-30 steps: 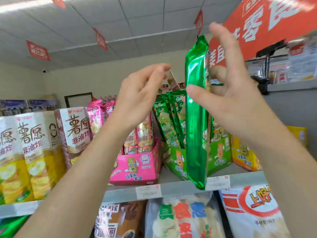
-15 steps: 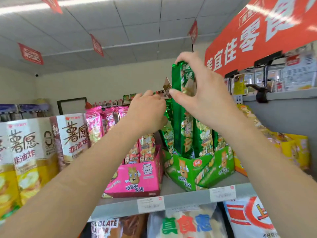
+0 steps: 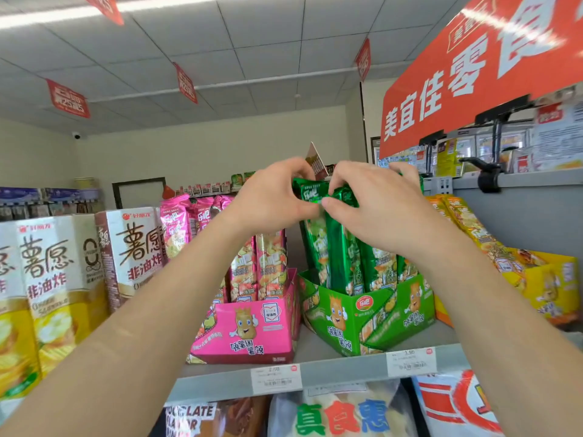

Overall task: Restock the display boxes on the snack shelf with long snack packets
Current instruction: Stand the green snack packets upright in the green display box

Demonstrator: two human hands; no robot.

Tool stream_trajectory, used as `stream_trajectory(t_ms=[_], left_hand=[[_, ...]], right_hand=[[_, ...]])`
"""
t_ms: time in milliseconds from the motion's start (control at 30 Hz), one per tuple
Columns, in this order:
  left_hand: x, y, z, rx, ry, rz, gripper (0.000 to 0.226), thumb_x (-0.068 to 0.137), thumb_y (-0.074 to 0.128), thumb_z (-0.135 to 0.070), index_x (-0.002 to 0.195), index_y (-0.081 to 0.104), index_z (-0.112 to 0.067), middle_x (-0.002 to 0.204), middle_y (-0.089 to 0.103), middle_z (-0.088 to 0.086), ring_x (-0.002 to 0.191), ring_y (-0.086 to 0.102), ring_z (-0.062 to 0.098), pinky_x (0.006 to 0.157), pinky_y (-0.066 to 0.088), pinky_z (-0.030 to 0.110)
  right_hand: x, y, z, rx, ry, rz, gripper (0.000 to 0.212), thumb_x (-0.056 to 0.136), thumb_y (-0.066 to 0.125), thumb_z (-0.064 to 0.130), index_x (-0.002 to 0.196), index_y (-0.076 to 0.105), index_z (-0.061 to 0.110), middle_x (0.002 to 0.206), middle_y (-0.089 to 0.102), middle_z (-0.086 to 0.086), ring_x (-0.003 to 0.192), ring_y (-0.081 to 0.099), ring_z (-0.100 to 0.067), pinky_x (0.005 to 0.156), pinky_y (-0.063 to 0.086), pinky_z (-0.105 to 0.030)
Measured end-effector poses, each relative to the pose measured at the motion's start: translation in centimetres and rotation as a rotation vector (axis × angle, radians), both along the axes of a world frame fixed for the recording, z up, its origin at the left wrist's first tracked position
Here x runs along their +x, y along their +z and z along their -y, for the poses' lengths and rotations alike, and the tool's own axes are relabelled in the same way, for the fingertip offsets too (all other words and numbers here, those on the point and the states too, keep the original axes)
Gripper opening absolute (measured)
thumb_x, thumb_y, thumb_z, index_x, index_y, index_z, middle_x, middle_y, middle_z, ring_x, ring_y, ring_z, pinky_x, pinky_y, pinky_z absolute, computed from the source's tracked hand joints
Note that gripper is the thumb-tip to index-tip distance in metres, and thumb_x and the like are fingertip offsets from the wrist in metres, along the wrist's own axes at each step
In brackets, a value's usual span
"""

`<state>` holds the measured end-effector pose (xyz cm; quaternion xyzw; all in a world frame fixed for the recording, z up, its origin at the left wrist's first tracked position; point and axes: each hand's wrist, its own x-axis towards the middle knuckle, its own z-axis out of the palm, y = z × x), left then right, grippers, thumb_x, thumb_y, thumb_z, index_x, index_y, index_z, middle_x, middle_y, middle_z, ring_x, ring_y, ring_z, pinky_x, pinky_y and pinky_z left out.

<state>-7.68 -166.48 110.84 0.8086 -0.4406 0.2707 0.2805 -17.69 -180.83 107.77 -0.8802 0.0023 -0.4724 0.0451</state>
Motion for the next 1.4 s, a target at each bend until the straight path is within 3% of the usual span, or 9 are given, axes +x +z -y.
stream_trajectory(t_ms=[167,267,367,500,667,867,1067,1200,1400], left_hand=[[-2.3,-0.2,-0.5,-0.708,-0.279,0.065,0.023,0.085,0.066,-0.016,0.095,0.051,-0.029,0.081,0.061,-0.009,0.074,0.061,0.016,0.069,0.054,0.038],[-4.4,0.0,-1.4,-0.954,-0.507,0.069,0.017,0.09,0.056,-0.01,0.102,0.053,-0.022,0.089,0.058,0.002,0.077,0.064,0.034,0.066,0.054,0.046],[-6.5,-1.0,-2.5,-1.038,-0.642,-0.013,0.021,0.093,0.052,-0.007,0.108,0.056,-0.022,0.092,0.061,0.011,0.072,0.068,0.034,0.058,0.054,0.038],[-8.7,-4.6,-2.2,-1.037,-0.57,-0.177,0.015,0.09,0.057,-0.019,0.089,0.065,-0.033,0.089,0.06,0.006,0.084,0.052,0.028,0.074,0.039,0.046],[-10.4,-9.2,-1.7,-1.154,-0.308,-0.286,0.026,0.067,0.059,-0.053,0.091,0.06,-0.045,0.1,0.063,-0.037,0.117,0.057,-0.004,0.106,0.039,0.036],[-10.9,-13.7,-2.2,-1.111,-0.243,-0.442,0.048,0.068,0.056,-0.057,0.112,0.061,-0.038,0.133,0.054,-0.016,0.134,0.047,0.012,0.116,0.032,0.045],[-12.9,-16.4,-2.4,-1.182,-0.339,-0.771,0.061,0.078,0.059,-0.05,0.128,0.061,-0.015,0.136,0.058,0.008,0.128,0.051,0.027,0.112,0.033,0.044],[-14.0,-16.6,-2.9,-1.312,-0.466,-0.882,0.022,0.085,0.06,-0.028,0.095,0.073,-0.015,0.101,0.062,0.011,0.101,0.055,0.028,0.09,0.039,0.041],[-14.1,-17.2,-4.8,-1.414,-0.339,-0.893,0.032,0.094,0.049,-0.02,0.075,0.075,-0.017,0.077,0.067,-0.001,0.078,0.061,0.016,0.08,0.041,0.035]], right_hand=[[-0.2,-1.0,0.1,-0.089,0.004,0.023,0.013,0.098,0.044,0.04,0.105,0.044,0.029,0.09,0.057,0.013,0.106,0.055,-0.016,0.106,0.018,-0.049],[-0.2,-1.4,0.0,-0.107,0.019,0.063,0.024,0.1,0.041,0.041,0.114,0.054,0.028,0.117,0.061,0.009,0.128,0.045,-0.015,0.107,0.013,-0.047],[-1.0,-1.7,-0.3,-0.105,0.061,0.211,0.032,0.101,0.042,0.034,0.125,0.061,0.026,0.142,0.052,0.006,0.142,0.033,-0.014,0.111,0.011,-0.047],[-3.4,-4.0,-1.4,0.101,0.369,0.374,0.034,0.099,0.044,0.028,0.127,0.062,0.021,0.129,0.061,0.007,0.125,0.05,-0.011,0.106,0.035,-0.037],[-6.4,-11.5,-3.9,0.508,0.749,-0.005,0.054,0.088,0.035,0.071,0.139,0.038,0.052,0.128,0.053,0.034,0.122,0.049,0.008,0.095,0.042,-0.02],[-8.2,-17.2,-5.4,0.72,0.884,-0.206,0.033,0.085,0.043,0.069,0.108,0.029,0.087,0.101,0.037,0.067,0.097,0.034,0.042,0.075,0.025,0.013],[-10.0,-19.6,-4.7,1.002,1.103,-0.389,0.038,0.082,0.049,0.064,0.118,0.059,0.055,0.066,0.064,-0.015,0.049,0.06,-0.016,0.052,0.051,-0.02],[-10.7,-20.5,-4.5,1.071,1.122,-0.533,0.039,0.082,0.048,0.065,0.114,0.062,0.046,0.067,0.063,-0.018,0.049,0.058,-0.026,0.054,0.051,-0.027],[-10.7,-21.4,-5.1,1.006,0.985,-0.514,0.041,0.079,0.05,0.066,0.117,0.06,0.054,0.076,0.069,-0.005,0.06,0.064,-0.013,0.062,0.052,-0.024]])
